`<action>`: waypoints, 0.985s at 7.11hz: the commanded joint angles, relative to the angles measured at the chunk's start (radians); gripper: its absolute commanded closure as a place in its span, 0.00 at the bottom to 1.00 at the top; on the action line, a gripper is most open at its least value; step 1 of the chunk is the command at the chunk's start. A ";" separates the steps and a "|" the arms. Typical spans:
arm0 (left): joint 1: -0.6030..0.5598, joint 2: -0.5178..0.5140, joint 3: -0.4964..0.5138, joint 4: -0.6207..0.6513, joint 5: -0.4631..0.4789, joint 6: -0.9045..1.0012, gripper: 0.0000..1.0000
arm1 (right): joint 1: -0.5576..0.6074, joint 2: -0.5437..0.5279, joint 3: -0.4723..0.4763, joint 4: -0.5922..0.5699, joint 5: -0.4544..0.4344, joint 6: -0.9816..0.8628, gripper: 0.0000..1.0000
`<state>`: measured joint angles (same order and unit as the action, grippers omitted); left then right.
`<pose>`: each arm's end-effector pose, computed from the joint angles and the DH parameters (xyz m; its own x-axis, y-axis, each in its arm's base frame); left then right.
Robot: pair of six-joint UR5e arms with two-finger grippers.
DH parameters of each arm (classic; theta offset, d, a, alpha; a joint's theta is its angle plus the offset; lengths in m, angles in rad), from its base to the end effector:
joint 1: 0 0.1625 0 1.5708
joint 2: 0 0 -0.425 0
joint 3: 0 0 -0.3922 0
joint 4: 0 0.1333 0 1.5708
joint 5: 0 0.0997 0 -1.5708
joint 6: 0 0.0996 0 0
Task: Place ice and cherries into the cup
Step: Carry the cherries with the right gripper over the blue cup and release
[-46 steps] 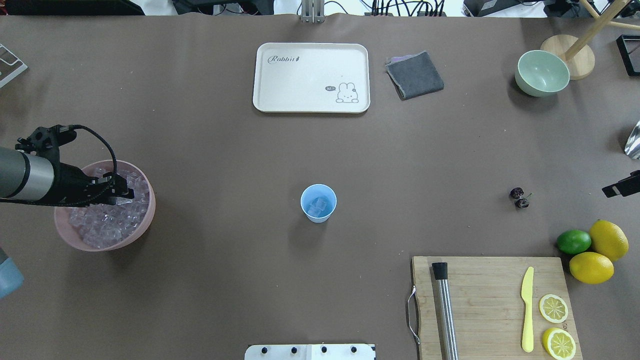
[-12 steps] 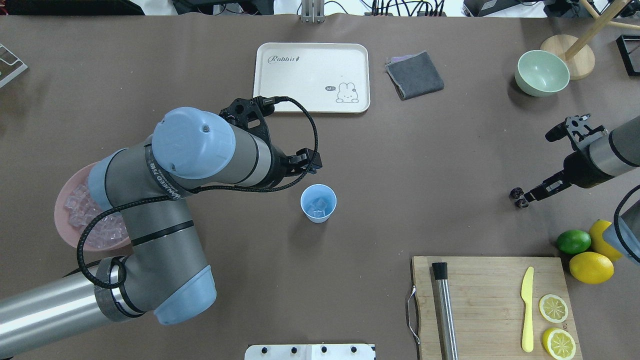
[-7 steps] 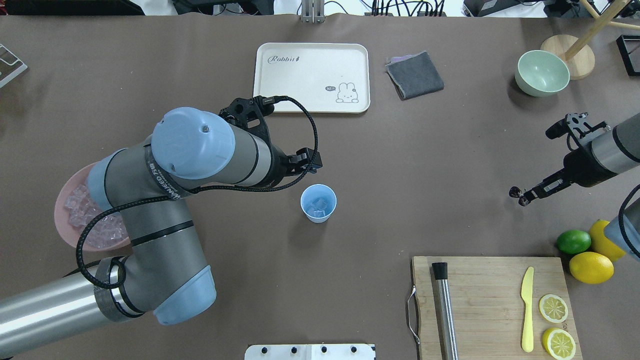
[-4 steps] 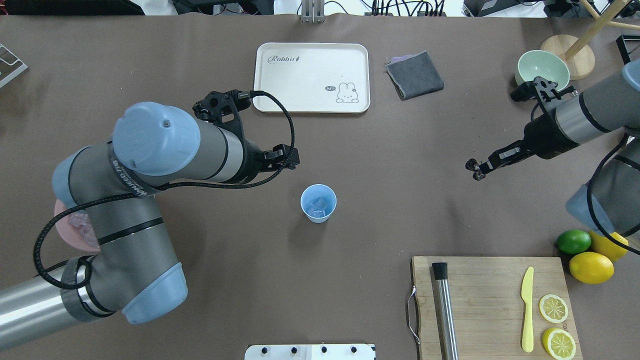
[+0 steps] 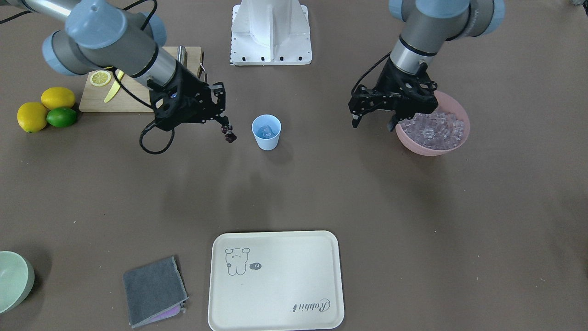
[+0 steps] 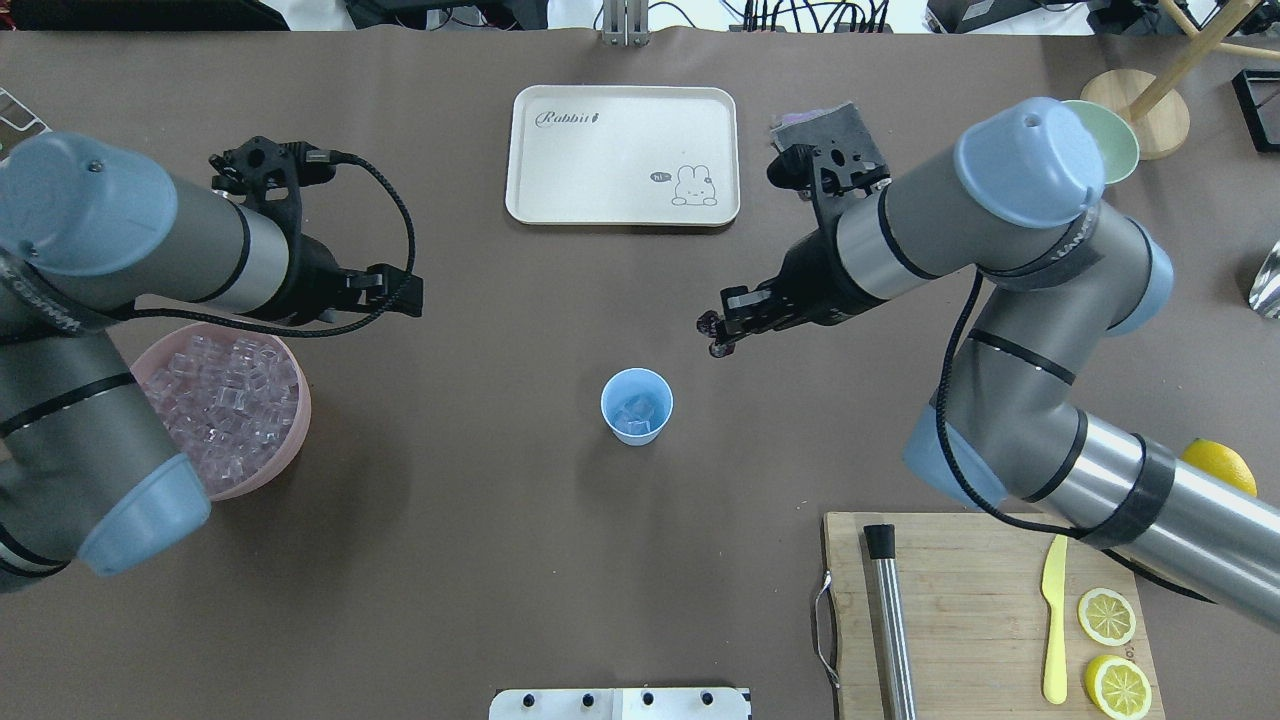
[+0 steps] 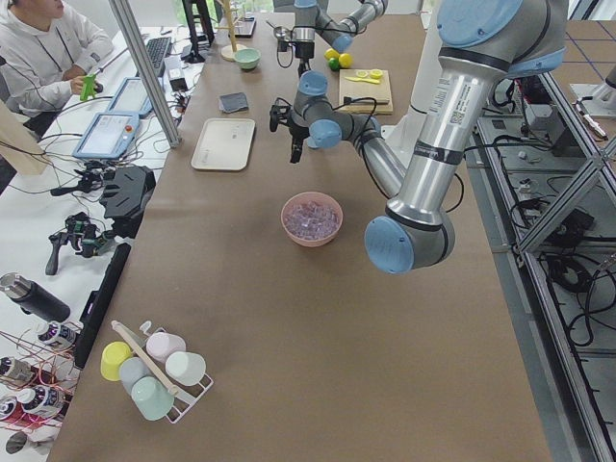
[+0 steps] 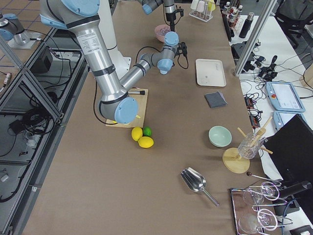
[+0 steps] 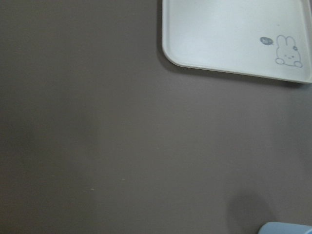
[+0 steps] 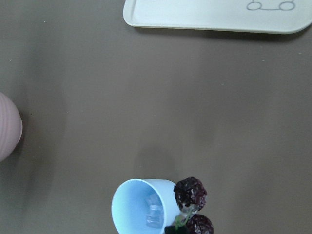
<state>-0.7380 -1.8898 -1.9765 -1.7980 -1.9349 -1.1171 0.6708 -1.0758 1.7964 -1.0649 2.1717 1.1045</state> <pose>0.3489 -0.4495 0.2788 0.5673 0.0377 -0.8227 0.1841 0.9679 0.1713 -0.4281 -0.4380 0.2116 0.2793 -0.2518 0.9266 0.0333 0.9670 0.2527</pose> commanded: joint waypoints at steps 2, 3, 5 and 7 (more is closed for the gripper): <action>-0.058 0.041 0.007 -0.003 -0.032 0.092 0.04 | -0.131 0.079 0.014 -0.092 -0.186 0.043 1.00; -0.058 0.046 0.005 -0.003 -0.038 0.089 0.04 | -0.137 0.077 0.014 -0.093 -0.199 0.043 1.00; -0.058 0.051 -0.005 -0.003 -0.038 0.080 0.04 | -0.149 0.063 0.012 -0.095 -0.199 0.041 1.00; -0.058 0.049 -0.004 -0.003 -0.036 0.063 0.03 | -0.178 0.076 0.000 -0.095 -0.243 0.043 0.56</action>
<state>-0.7961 -1.8399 -1.9808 -1.8009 -1.9723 -1.0403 0.5081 -1.0035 1.8008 -1.1596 1.9595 1.1469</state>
